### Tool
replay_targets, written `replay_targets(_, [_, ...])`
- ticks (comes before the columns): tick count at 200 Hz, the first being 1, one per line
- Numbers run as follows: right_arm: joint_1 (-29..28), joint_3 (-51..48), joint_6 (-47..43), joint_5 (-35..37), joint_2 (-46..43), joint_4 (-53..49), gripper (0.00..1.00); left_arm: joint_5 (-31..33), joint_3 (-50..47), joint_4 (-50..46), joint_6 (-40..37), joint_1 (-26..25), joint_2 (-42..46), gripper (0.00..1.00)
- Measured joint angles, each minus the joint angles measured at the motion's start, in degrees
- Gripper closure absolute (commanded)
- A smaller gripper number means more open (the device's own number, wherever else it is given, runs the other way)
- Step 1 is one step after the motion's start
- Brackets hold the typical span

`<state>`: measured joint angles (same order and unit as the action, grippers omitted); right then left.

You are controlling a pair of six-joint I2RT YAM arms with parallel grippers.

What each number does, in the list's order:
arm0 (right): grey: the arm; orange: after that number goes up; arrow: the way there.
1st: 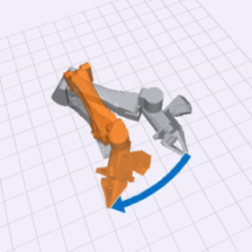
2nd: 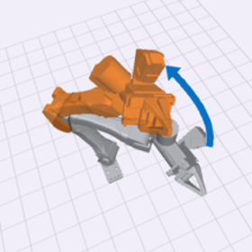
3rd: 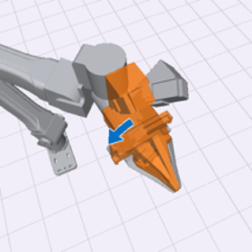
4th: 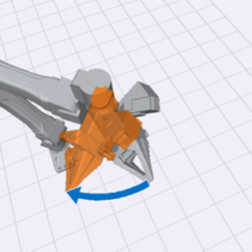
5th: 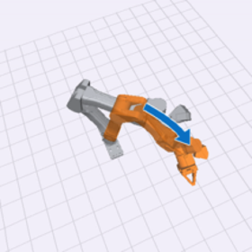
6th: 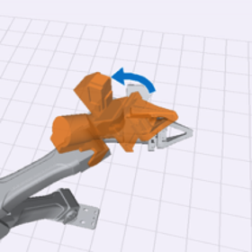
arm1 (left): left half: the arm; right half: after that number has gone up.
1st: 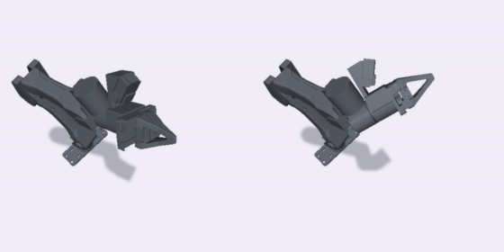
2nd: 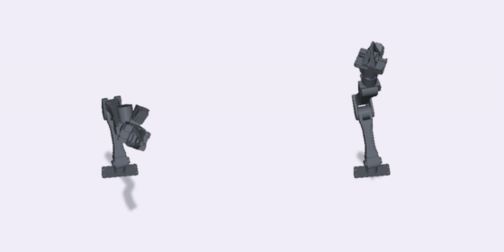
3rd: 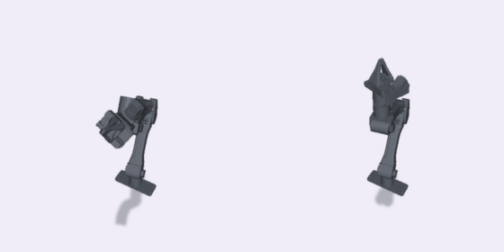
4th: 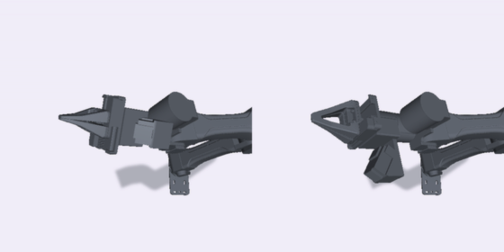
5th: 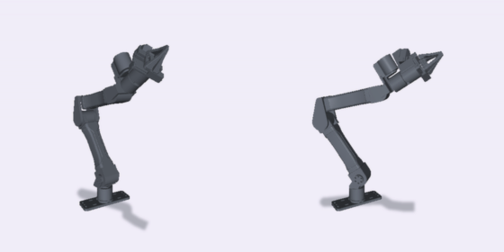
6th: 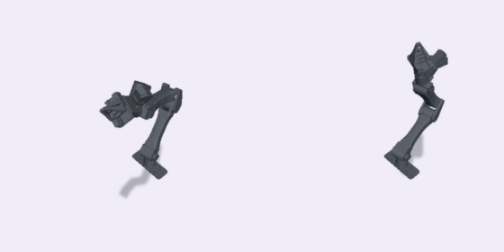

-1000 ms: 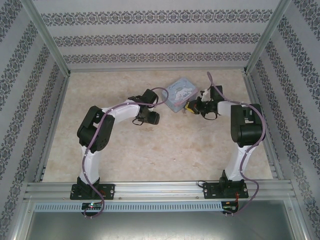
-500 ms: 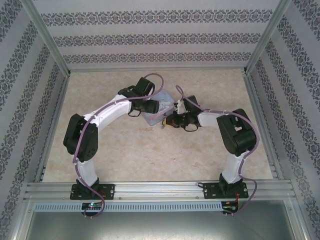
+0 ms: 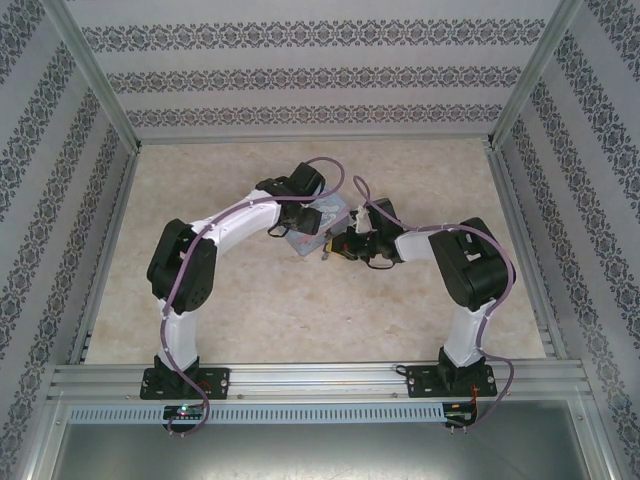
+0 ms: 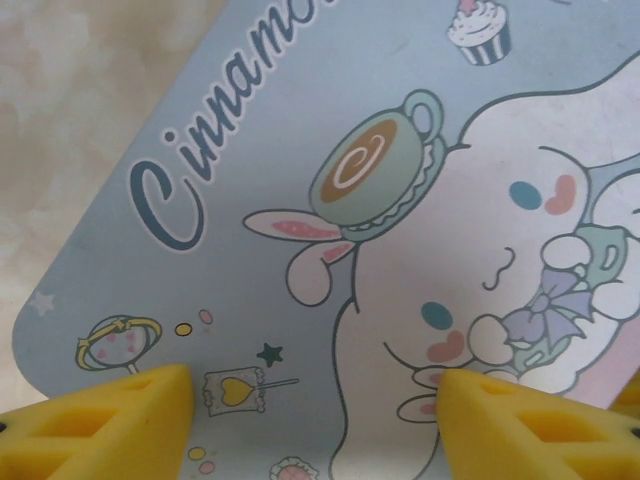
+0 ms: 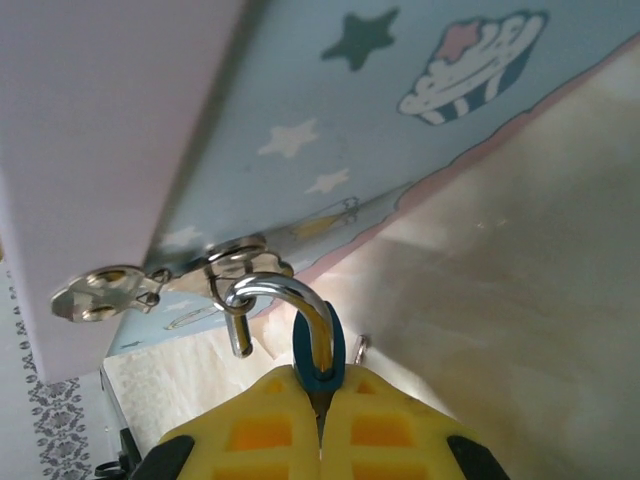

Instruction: Unlock the padlock with the key

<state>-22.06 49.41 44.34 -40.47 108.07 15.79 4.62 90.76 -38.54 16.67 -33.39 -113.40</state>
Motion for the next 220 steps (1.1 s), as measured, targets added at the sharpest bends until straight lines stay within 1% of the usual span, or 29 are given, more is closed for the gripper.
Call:
replay_targets(53, [2.38,-1.90,5.38,-2.23,0.70,6.75,1.00,2.14,1.42,-0.09,-2.01,-1.64,-1.38,0.41])
replay_targets(99, [2.58,-1.88,8.33,-2.69,1.46,8.48,1.00,2.78,1.92,0.11,-2.97,-2.29,-2.05,0.47])
replay_targets(157, [2.71,-2.56,15.56,0.20,1.49,12.37,1.00,2.95,2.27,0.66,-3.06,-2.62,-2.60,0.49])
replay_targets(220, [2.82,-2.73,20.20,2.91,1.57,13.97,1.00,2.75,2.27,1.03,-3.06,-2.69,-2.82,0.52])
